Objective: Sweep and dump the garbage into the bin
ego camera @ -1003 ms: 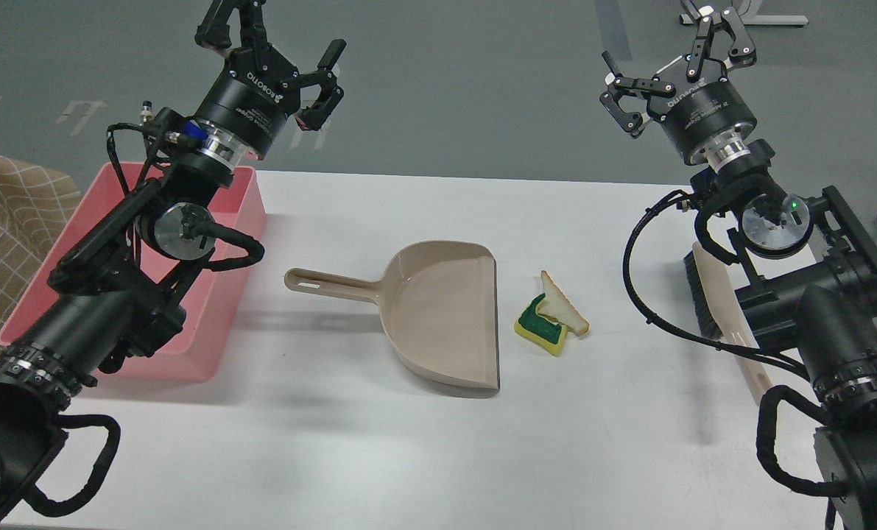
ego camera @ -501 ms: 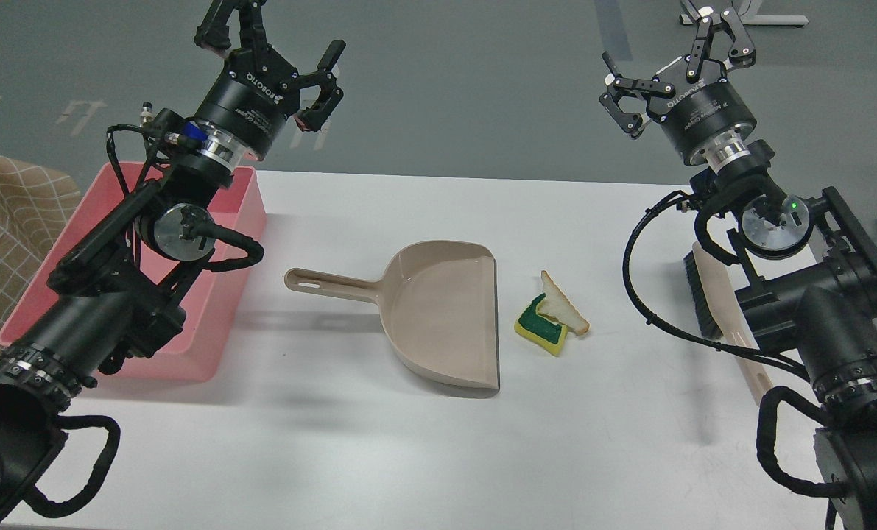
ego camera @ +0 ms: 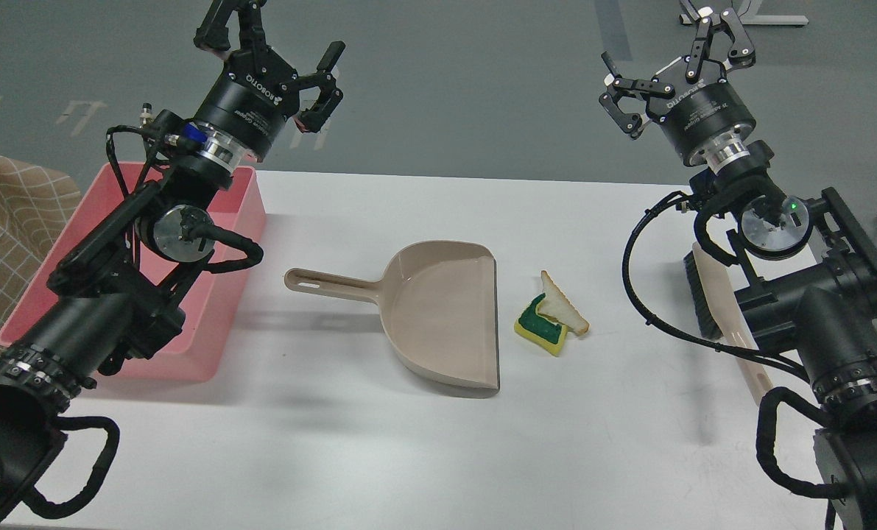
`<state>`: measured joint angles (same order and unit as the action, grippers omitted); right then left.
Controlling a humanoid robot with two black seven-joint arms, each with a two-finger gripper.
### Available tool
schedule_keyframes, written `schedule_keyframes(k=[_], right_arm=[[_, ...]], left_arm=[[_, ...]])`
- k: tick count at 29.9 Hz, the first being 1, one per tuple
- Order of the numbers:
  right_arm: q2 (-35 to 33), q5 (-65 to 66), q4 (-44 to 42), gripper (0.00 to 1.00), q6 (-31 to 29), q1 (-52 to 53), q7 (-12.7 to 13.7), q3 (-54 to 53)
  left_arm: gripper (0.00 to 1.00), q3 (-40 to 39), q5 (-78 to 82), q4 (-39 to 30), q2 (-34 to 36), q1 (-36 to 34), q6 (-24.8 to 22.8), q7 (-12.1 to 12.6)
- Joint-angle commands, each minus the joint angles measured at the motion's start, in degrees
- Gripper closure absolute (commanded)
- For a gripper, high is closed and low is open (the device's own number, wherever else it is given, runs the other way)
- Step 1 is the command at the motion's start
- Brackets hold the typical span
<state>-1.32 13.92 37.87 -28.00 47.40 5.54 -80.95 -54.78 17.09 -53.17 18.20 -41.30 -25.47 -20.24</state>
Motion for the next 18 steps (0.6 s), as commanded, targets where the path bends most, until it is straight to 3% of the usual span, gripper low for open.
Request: schedule_keyframes(k=[1, 18], right_arm=[[0.0, 0.1, 0.0, 0.00, 0.0, 0.1, 0.0, 0.0], [-0.1, 0.1, 0.1, 0.00, 0.0, 0.1, 0.0, 0.0]], left_arm=[[0.02, 0.1, 0.8, 0.0, 0.1, 0.1, 0.3, -0.1], [0.02, 0.3, 0.8, -0.7, 1.3, 0.4, 1.0, -0.2]])
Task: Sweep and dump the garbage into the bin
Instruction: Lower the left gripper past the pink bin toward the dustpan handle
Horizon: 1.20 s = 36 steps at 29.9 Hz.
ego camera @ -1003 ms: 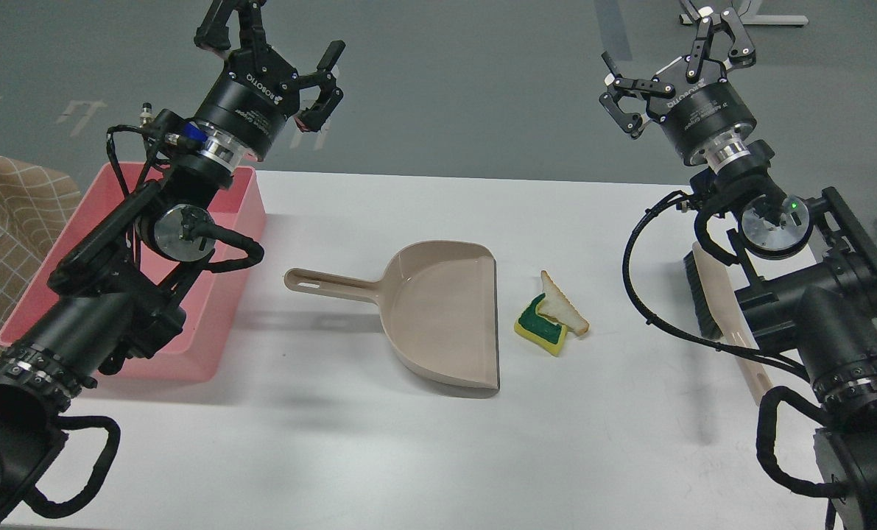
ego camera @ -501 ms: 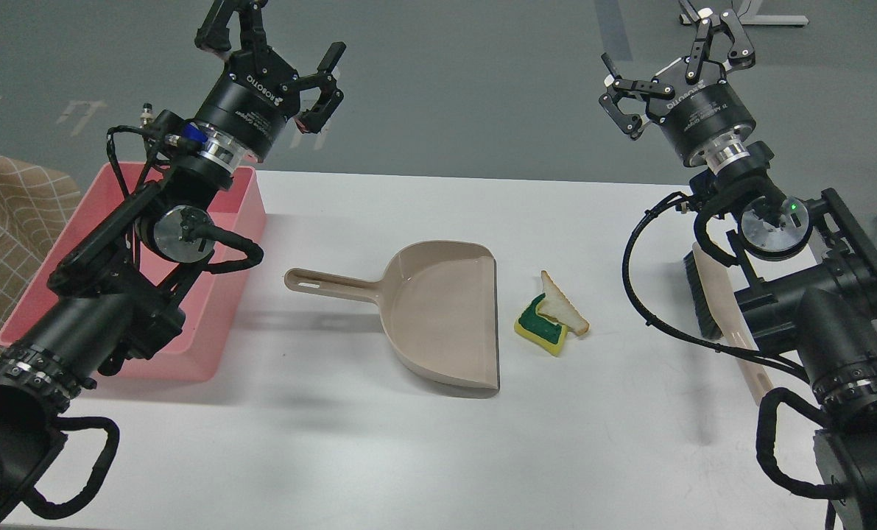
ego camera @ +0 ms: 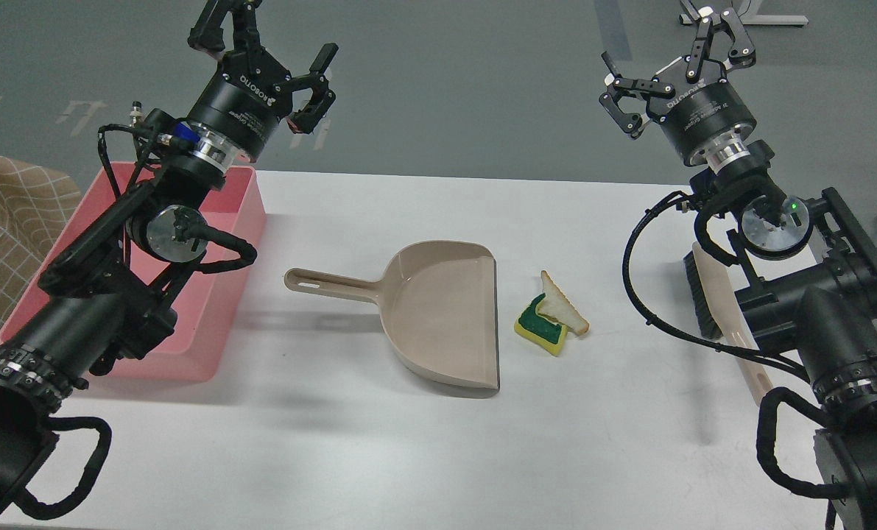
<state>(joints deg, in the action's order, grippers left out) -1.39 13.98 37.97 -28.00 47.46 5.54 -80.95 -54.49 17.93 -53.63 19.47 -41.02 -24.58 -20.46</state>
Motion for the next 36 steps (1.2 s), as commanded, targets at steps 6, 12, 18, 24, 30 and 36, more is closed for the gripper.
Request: schedule_keyframes(k=[6, 12, 18, 24, 30, 36], right_arm=[[-0.1, 0.0, 0.0, 0.00, 0.0, -0.1, 0.0, 0.0], [-0.3, 0.0, 0.0, 0.00, 0.0, -0.2, 0.0, 0.0], [-0.3, 0.0, 0.0, 0.00, 0.0, -0.3, 0.0, 0.0], [-0.3, 0.0, 0.0, 0.00, 0.0, -0.3, 0.0, 0.0], [-0.4, 0.0, 0.0, 0.00, 0.0, -0.4, 0.0, 0.0], [-0.3, 0.0, 0.0, 0.00, 0.0, -0.4, 0.0, 0.0]], left_arm=[[0.02, 0.0, 0.0, -0.4, 0.3, 0.1, 1.7, 0.0], [0.03, 0.9, 1.4, -2.3, 0.9, 0.1, 4.4, -0.1], [0.02, 2.5, 19.2, -13.0, 3.1, 2.5, 22.0, -0.5], [0.02, 2.5, 21.7, -25.3, 4.6, 11.2, 30.8, 0.4], [0.02, 2.5, 22.4, -34.5, 6.7, 16.9, 36.3, 0.8], [0.02, 5.6, 26.5, -38.4, 10.2, 19.7, 44.4, 2.4]])
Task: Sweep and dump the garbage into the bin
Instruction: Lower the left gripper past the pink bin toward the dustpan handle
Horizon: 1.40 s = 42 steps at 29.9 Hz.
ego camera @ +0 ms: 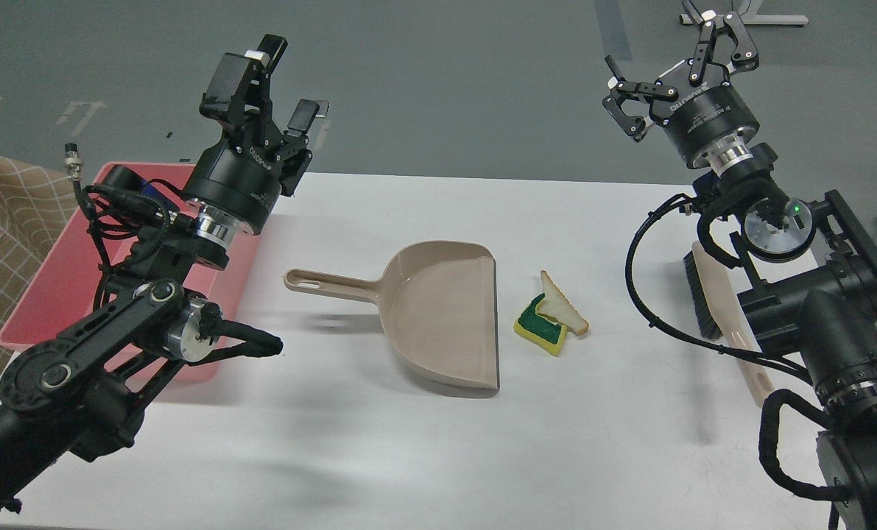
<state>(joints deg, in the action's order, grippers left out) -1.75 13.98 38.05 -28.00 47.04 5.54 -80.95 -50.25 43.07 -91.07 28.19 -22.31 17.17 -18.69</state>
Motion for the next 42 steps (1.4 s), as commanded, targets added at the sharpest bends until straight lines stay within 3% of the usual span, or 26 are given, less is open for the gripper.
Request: schedule_keyframes(k=[1, 9, 27, 42], right_arm=[[0.1, 0.0, 0.0, 0.00, 0.0, 0.0, 0.0, 0.0], [0.0, 0.0, -0.1, 0.00, 0.0, 0.0, 0.0, 0.1], [-0.2, 0.0, -0.1, 0.00, 0.0, -0.5, 0.0, 0.1], [-0.2, 0.0, -0.3, 0.00, 0.0, -0.5, 0.0, 0.1]], left_arm=[[0.02, 1.6, 1.5, -1.3, 2.1, 1.5, 4.2, 0.6], [0.02, 6.6, 1.8, -4.6, 7.0, 2.8, 10.8, 0.9], [0.02, 15.6, 4.2, -6.0, 16.0, 4.9, 10.8, 0.7], [0.02, 16.2, 9.4, -6.3, 15.9, 10.3, 10.8, 0.8]])
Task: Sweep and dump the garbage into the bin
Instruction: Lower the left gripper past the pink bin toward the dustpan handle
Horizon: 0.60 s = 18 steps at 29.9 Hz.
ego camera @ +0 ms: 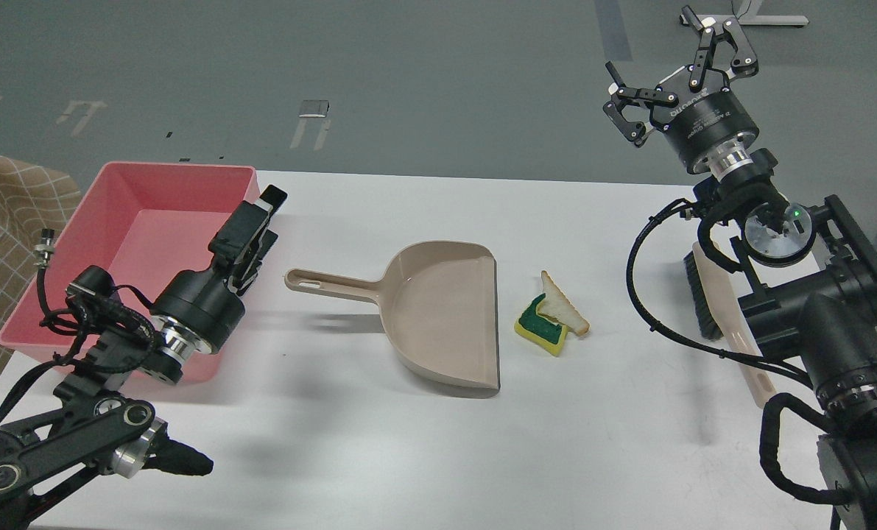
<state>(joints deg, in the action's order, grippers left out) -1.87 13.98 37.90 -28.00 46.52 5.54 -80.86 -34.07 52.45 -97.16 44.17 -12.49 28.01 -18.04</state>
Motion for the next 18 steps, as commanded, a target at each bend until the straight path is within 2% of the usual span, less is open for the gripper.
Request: schedule_keyframes(k=[1, 18], right_arm=[[0.0, 0.0, -0.3, 0.00, 0.0, 0.1, 0.0, 0.0], [0.0, 0.0, -0.5, 0.00, 0.0, 0.1, 0.0, 0.0]], left_arm=[[0.02, 0.1, 0.0, -0.7, 0.0, 0.5, 0.0, 0.3], [0.02, 1.6, -0.1, -2.0, -3.4, 5.0, 0.0, 0.4]])
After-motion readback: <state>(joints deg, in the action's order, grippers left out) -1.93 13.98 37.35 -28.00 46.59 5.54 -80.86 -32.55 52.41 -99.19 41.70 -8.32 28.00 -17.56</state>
